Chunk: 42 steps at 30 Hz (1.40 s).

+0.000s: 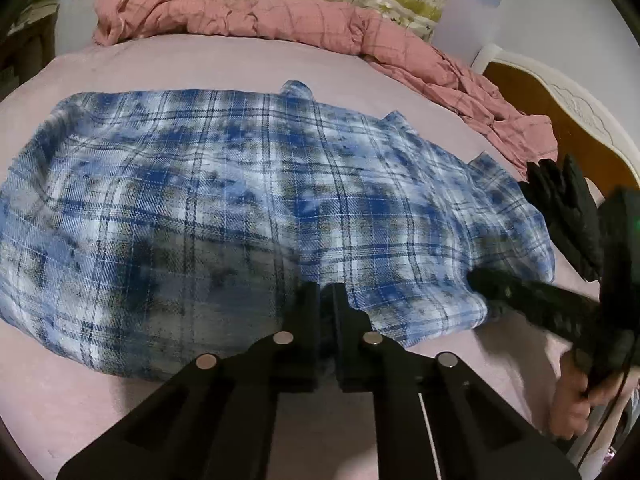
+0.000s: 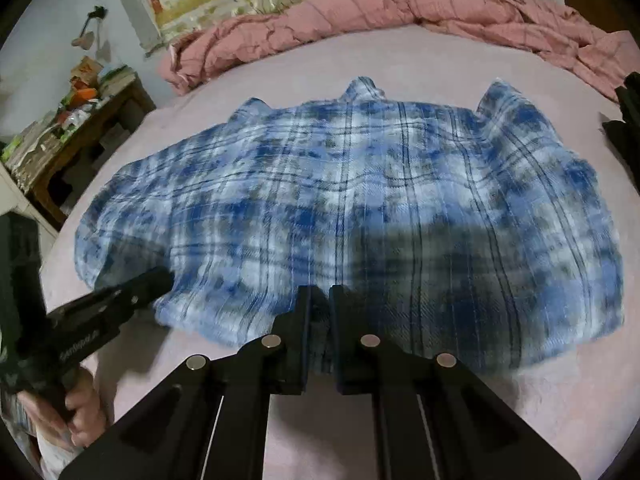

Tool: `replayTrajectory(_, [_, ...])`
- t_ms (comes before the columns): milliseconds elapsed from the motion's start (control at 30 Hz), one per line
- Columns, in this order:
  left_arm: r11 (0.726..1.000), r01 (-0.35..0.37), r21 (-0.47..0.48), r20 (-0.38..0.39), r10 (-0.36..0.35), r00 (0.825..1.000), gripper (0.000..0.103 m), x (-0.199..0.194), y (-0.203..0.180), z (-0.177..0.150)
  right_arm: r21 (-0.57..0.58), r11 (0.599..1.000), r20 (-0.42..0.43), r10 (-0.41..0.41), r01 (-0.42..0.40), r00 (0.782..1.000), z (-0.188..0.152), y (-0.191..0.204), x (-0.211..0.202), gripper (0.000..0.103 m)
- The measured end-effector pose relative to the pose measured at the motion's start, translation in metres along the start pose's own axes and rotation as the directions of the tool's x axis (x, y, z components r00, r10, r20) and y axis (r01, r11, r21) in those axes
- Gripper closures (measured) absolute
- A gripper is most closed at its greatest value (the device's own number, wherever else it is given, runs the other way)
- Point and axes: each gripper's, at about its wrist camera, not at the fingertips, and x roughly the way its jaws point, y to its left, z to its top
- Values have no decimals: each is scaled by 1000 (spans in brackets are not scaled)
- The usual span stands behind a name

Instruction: Fold large clothes

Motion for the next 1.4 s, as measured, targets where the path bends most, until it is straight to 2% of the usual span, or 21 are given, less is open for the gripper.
replayTrajectory(167, [1000, 13, -11, 1, -13, 1000, 95, -1, 3, 1, 72, 997, -78, -13, 18, 997, 62, -14, 37, 93])
replayTrajectory(267, [1000, 13, -9, 1, -13, 1000, 95, -5, 8, -3, 99, 990, -101, -88, 98, 991, 105, -21, 69, 93])
replayTrajectory(400, [1000, 12, -3, -1, -12, 1000, 96, -5, 7, -2, 141, 984, -111, -93, 108, 989, 140, -30, 97, 93])
replayTrajectory(467, [1000, 12, -2, -3, -12, 1000, 96, -4, 6, -2, 140, 984, -122, -90, 107, 988, 144, -30, 97, 93])
replayTrajectory(567, [1000, 2, 6, -3, -2, 1000, 96, -4, 4, -1, 118, 987, -123, -92, 107, 988, 129, -23, 83, 93])
replayTrajectory(733, [1000, -8, 14, -1, 8, 1000, 95, -1, -2, 1, 60, 997, -68, -50, 54, 996, 58, -8, 28, 93])
replayTrajectory(867, [1000, -16, 24, 3, 16, 1000, 95, -2, -3, 1, 76, 997, -42, -5, 9, 999, 0, -5, -7, 93])
replayTrajectory(933, [999, -29, 37, 7, 29, 1000, 95, -1, -6, 0, 16, 999, 5, -42, 42, 999, -17, 4, -16, 93])
replayTrajectory(1000, [998, -40, 49, 12, 40, 999, 95, -1, -9, 0, 4, 999, 40, -53, 53, 998, -26, 5, -17, 93])
replayTrajectory(1233, [999, -24, 35, -6, 24, 1000, 95, 2, -8, 5, 96, 994, 59, 44, -49, 997, -27, -17, -14, 95])
replayTrajectory(1333, [999, -28, 32, -33, 29, 999, 95, 12, -4, 24, 89, 995, 58, 35, -40, 998, -27, -15, -14, 95])
replayTrajectory(1400, [999, -46, 8, -65, 47, 997, 99, 29, 5, 43, 73, 997, 59, 14, -19, 998, -28, -11, -14, 95])
